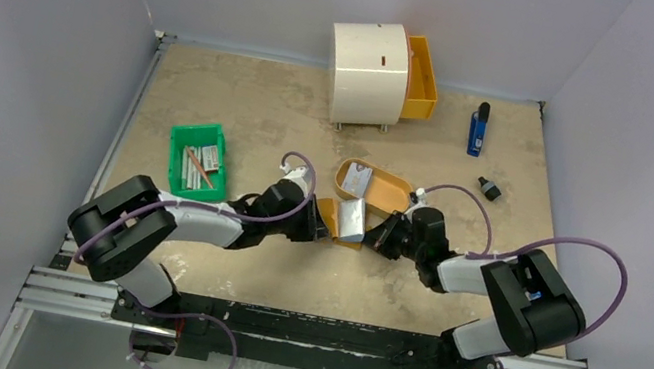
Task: Put the credit cards into the card holder
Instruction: Open the card holder at the center of the board.
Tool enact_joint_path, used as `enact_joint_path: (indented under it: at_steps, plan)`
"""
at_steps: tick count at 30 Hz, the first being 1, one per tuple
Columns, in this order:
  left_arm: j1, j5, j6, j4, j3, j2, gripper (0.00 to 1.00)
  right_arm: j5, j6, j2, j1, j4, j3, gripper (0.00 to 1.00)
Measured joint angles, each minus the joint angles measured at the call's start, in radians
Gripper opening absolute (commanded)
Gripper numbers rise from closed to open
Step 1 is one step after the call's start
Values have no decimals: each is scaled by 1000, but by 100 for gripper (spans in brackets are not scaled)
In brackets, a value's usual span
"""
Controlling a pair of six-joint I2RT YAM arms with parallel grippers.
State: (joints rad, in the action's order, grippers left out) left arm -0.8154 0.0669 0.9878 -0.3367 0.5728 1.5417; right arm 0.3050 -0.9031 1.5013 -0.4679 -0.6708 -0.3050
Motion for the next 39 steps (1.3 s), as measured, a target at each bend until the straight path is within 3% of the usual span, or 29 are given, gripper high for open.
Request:
enact_joint_path:
  at_steps: [4,10,15,25,31,39]
  plan:
    - [-6,-12,-1,20,-4,-42,38,-5,6,-10,-5,11,0,0]
    - [-6,-118,-35,181,7,-206,56,-6,18,-36,-19,52,0,0]
    - [-12,-174,-90,293,104,-242,58,-7,29,-42,-22,71,-5,0]
    - [-92,-258,-190,461,361,-40,64,-20,58,-113,-43,183,-14,0]
    - [-123,-263,-207,495,403,74,64,-26,83,-161,-56,259,-14,0]
    - [-135,-250,-206,509,407,116,66,-27,116,-229,-71,323,-14,0]
